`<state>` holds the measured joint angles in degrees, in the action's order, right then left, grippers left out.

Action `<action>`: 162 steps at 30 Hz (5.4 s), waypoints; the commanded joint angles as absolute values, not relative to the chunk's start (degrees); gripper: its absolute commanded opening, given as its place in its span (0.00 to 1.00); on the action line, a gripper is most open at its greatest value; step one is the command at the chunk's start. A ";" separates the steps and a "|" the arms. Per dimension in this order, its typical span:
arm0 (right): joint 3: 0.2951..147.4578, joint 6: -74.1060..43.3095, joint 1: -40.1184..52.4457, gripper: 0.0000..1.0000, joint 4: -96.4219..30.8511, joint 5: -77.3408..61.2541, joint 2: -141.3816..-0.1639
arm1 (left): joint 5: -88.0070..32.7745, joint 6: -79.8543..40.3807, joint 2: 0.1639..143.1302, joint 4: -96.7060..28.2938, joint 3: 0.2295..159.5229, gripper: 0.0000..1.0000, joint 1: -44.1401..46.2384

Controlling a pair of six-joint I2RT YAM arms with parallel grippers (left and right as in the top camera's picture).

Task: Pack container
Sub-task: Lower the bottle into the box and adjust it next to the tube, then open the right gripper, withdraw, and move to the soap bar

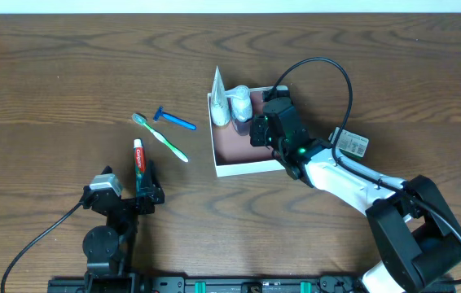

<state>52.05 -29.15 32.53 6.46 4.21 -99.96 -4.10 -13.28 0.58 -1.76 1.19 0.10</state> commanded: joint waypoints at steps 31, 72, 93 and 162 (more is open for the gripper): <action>51.86 -24.99 31.40 0.32 -1.45 3.84 -99.92 | -4.51 -12.56 0.27 -3.79 0.23 0.98 -0.03; 51.83 -57.43 33.98 0.31 -13.10 9.32 -99.44 | -4.51 -12.56 0.27 -3.77 0.23 0.98 -0.03; 52.53 -57.78 35.51 0.33 -10.04 12.21 -99.33 | -4.51 -12.56 0.27 -3.77 0.23 0.98 -0.03; 57.69 -21.58 6.15 0.99 -36.73 9.34 -90.56 | -4.51 -12.56 0.27 -3.79 0.23 0.98 -0.03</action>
